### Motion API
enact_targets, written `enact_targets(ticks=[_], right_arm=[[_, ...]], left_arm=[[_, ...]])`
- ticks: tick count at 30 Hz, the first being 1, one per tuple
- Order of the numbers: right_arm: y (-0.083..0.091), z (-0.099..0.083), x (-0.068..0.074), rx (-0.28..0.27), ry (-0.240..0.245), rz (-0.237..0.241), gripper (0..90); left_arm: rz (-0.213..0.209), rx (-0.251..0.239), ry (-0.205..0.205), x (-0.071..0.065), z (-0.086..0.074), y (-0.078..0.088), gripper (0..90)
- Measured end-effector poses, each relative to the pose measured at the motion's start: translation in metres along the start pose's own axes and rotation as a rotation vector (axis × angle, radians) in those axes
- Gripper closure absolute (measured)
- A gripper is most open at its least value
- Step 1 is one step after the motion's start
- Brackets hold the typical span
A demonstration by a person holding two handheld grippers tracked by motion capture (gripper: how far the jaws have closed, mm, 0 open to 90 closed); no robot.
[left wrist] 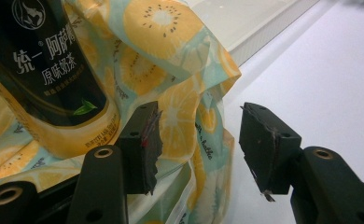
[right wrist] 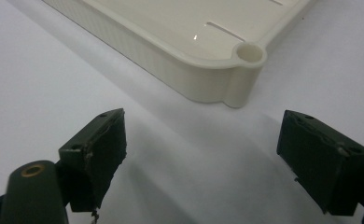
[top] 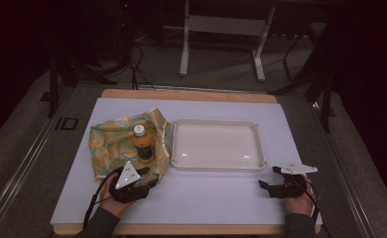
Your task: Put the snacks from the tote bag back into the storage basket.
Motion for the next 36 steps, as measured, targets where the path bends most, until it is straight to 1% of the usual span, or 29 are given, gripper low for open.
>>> enact_targets(ticks=[5,7,10,15,18,19,21,24,27,29,36], right_arm=[[0.000,0.000,0.000,-0.003,-0.002,-0.002,15.4],[0.001,0.000,0.000,-0.007,-0.003,-0.005,15.4],[0.001,0.001,0.000,-0.009,-0.002,-0.005,15.4],[0.001,0.001,0.000,-0.012,0.004,-0.010,15.4],[0.001,0.001,0.000,-0.013,0.003,-0.010,15.3],[0.001,0.001,0.000,-0.013,0.003,-0.011,15.4],[0.001,0.001,0.000,-0.012,0.003,-0.011,15.3],[0.001,0.001,0.000,-0.013,0.004,-0.013,15.4],[0.002,0.001,0.000,-0.017,0.006,-0.016,15.4],[0.002,0.001,0.000,-0.017,0.007,-0.015,15.4],[0.002,0.001,0.000,-0.021,0.003,-0.016,15.4]], left_arm=[[-0.009,0.005,0.000,0.000,0.001,0.001,48.3],[-0.016,-0.006,0.004,-0.001,0.003,0.002,48.3],[-0.018,-0.009,0.006,-0.001,0.005,0.004,48.6],[-0.021,-0.005,-0.001,0.000,0.006,0.008,49.7],[-0.030,-0.021,0.014,0.000,0.010,0.009,50.1],[-0.031,-0.022,0.011,0.000,0.012,0.010,50.3],[-0.034,-0.017,0.003,0.000,0.013,0.011,50.4],[-0.044,-0.013,0.010,0.001,0.014,0.012,51.0],[-0.044,-0.001,-0.010,0.004,0.017,0.013,51.6],[-0.048,0.000,-0.006,0.005,0.018,0.013,51.6],[-0.059,0.023,-0.019,0.006,0.017,0.015,52.4]])
Point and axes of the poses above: each handheld gripper's, and its own axes: y roughly backward along the jaws, z roughly out of its top, x roughly to its left, the point moved 8 cm from there along -y, roughly forward along the jaws, and after that the axes turned 12 degrees about -x, right-handed, at the moved point
